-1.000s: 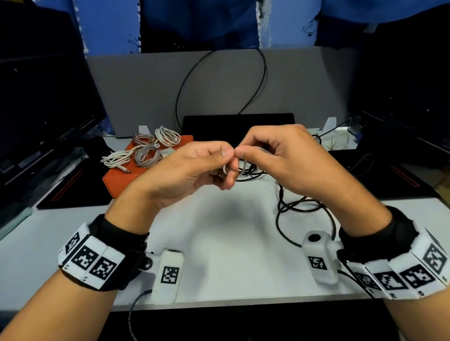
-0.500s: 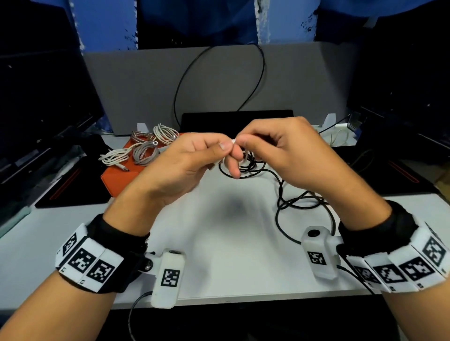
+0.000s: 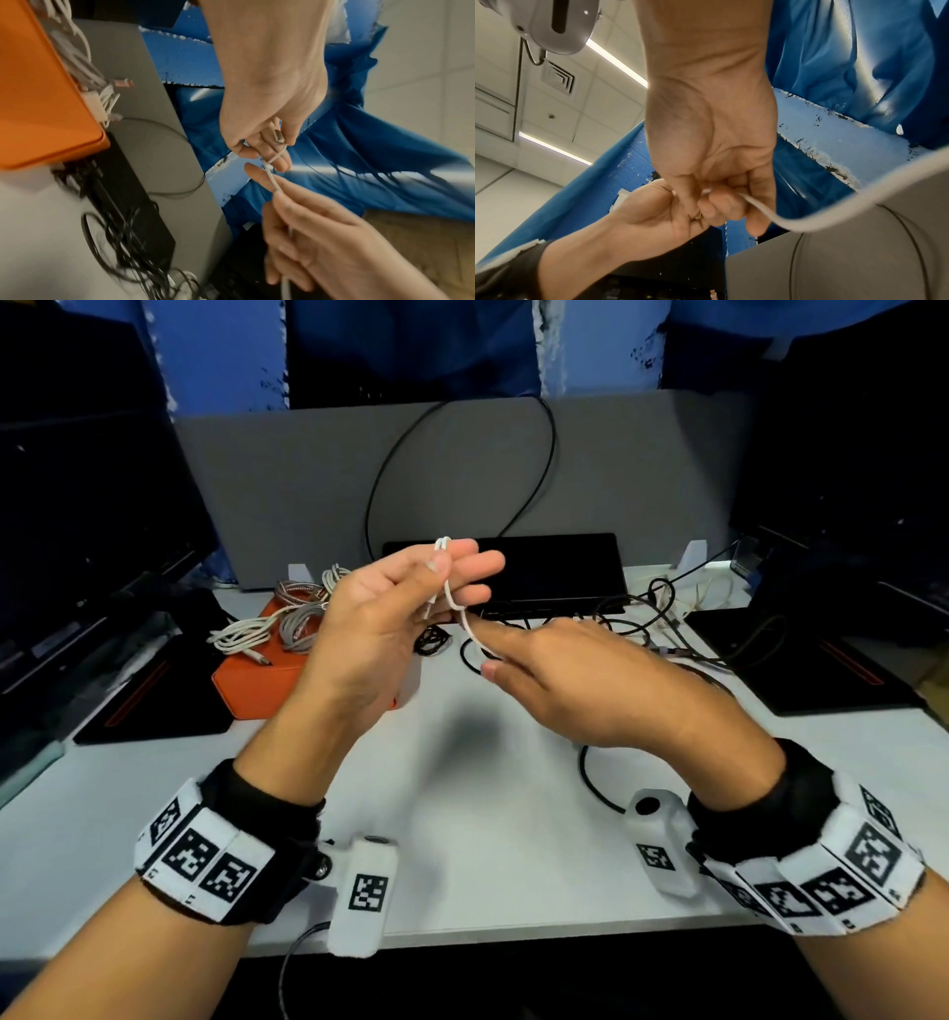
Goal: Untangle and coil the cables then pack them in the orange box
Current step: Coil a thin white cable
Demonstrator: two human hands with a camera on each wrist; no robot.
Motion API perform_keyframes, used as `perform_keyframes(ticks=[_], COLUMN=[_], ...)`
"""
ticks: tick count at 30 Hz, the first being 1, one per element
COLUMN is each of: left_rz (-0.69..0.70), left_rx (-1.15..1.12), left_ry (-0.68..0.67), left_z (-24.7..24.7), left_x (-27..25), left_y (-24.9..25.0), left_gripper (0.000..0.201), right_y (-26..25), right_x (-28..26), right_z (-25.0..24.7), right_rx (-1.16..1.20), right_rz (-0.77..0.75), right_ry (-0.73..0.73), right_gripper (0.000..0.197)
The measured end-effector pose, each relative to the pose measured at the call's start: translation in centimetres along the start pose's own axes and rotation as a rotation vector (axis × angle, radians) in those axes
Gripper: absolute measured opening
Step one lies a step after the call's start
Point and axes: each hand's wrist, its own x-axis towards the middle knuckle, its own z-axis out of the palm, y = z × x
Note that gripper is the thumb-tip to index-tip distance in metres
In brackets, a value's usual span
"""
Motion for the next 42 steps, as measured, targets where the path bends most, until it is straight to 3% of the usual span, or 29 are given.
perform_keyframes(ticks=[2, 3, 5, 7, 9, 12, 19, 28, 32, 37, 40, 42], left_rz=[0.056, 0.091, 0.165, 0.177, 0.145, 0.116, -0.047, -0.268, -0.235, -0.141, -0.092, -0.056], left_rx=[0.196, 0.306, 0.557, 0.662, 0.575, 0.43, -0.043, -0.16, -0.149, -0.276, -0.308, -0.243], left_ry=[0.014, 0.002, -0.073, -0.199, -0.306, -0.355, -0.364, -0.406, -0.482, -0.323, -0.134, -0.042], left_z=[0.0, 0.0, -0.2, -0.3, -0.3, -0.3, -0.3, -0.6, -1.1, -0.5, -0.5, -0.5], left_x=[0.0, 0.0, 0.0, -0.2, -0.4, -0.5, -0.3, -0.6, -0.7, -0.4, 0.1, 0.3], left_y=[-0.3, -0.5, -0.7, -0.5, 0.0, 0.4, -0.4, 0.1, 0.5, 0.7, 0.1, -0.3], left_gripper=[0.022, 0.021, 0.023, 0.028, 0.03, 0.032, 0.027, 0.038, 0.035, 0.023, 0.021, 0.022], right_y=[-0.2, -0.1, 0.3, 0.7, 1.0, 1.0, 1.4, 1.2, 0.7, 0.8, 1.4, 1.2], right_x=[-0.2, -0.3, -0.3, -0.3, -0.3, 0.0, 0.5, 0.1, 0.0, 0.7, 1.0, 1.0], right_z=[-0.2, -0.4, -1.0, -1.7, -1.9, -1.5, -1.2, -1.6, -1.7, -0.6, 0.4, 0.9], right_rx=[0.011, 0.037, 0.117, 0.266, 0.437, 0.569, 0.891, 0.47, 0.513, 0.583, 0.435, 0.343], right_rz=[-0.019, -0.028, -0.031, -0.015, 0.016, 0.026, 0.013, -0.035, -0.111, -0.07, -0.004, 0.024], right_ry=[-0.011, 0.011, 0.134, 0.296, 0.398, 0.446, 0.34, 0.379, 0.366, 0.444, 0.29, 0.127], right_gripper=[0.012, 0.02, 0.02, 0.01, 0.01, 0.02, 0.021, 0.018, 0.018, 0.023, 0.037, 0.035])
